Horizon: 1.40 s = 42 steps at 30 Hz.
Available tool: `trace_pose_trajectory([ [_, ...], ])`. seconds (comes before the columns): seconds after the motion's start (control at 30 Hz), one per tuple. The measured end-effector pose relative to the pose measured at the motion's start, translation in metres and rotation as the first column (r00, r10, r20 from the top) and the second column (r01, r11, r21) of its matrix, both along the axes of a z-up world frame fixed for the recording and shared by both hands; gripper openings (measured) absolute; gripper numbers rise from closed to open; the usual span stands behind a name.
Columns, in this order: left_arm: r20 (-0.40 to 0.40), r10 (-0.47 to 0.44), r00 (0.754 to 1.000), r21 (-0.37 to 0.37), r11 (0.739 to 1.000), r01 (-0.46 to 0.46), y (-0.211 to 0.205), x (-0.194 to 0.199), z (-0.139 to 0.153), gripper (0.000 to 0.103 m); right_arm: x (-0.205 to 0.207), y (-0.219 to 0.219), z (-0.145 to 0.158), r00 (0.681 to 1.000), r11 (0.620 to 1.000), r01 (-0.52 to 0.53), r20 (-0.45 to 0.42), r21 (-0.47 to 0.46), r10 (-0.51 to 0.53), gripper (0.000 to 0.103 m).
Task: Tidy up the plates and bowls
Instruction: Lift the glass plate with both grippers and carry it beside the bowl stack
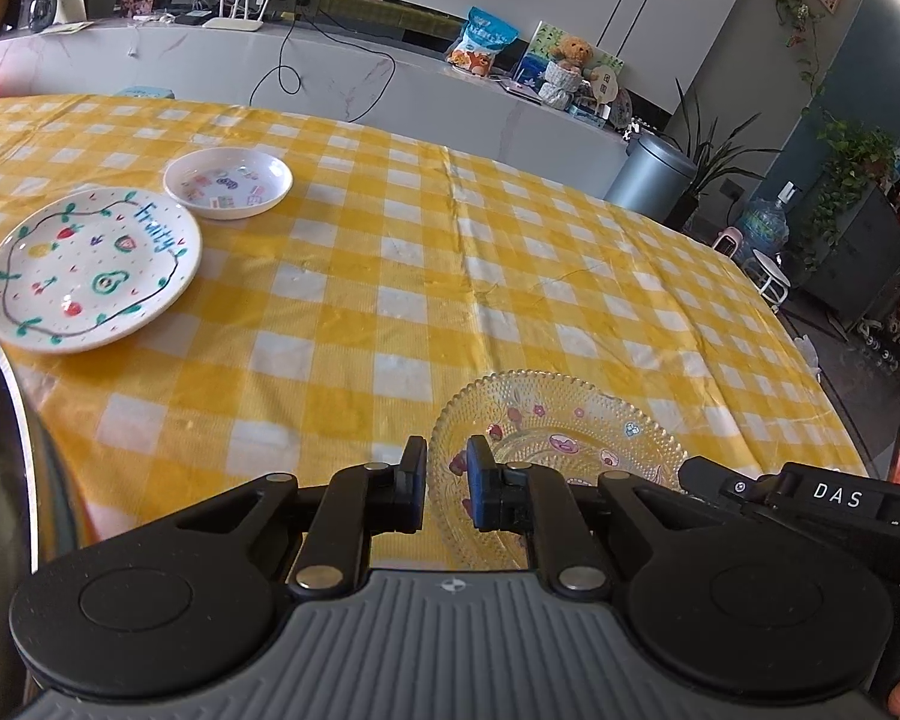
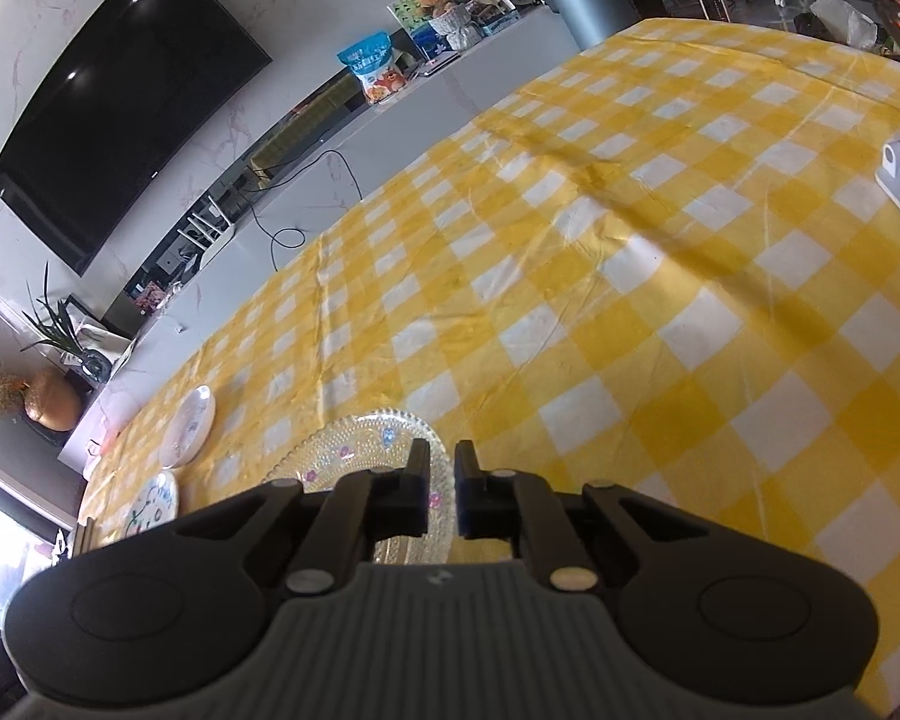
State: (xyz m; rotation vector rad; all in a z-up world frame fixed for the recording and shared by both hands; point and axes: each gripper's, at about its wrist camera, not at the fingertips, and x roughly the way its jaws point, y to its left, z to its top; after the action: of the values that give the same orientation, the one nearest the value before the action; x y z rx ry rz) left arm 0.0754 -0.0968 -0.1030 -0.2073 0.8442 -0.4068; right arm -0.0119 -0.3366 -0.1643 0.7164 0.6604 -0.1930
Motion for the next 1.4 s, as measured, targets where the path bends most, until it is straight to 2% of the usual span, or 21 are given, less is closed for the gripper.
trace_pose_trajectory([
  [0.57,-0.038,0.007,0.999,0.004,1.000,-0.006,0.021,-0.041,-0.006,0.015,-0.045,0.019,-0.001,1.000,1.000,-0.020,-0.015,-0.002,0.020,0.005],
  [1.07,-0.065,0.028,0.997,0.012,1.000,-0.027,0.031,-0.046,-0.016,0.015,-0.048,0.030,-0.008,0.998,0.999,-0.046,-0.050,-0.021,0.045,0.006],
  [1.4,-0.078,0.028,0.997,0.022,0.999,-0.026,0.029,-0.045,-0.018,0.015,-0.044,0.032,-0.016,0.995,0.999,-0.050,-0.087,-0.019,0.048,0.011],
])
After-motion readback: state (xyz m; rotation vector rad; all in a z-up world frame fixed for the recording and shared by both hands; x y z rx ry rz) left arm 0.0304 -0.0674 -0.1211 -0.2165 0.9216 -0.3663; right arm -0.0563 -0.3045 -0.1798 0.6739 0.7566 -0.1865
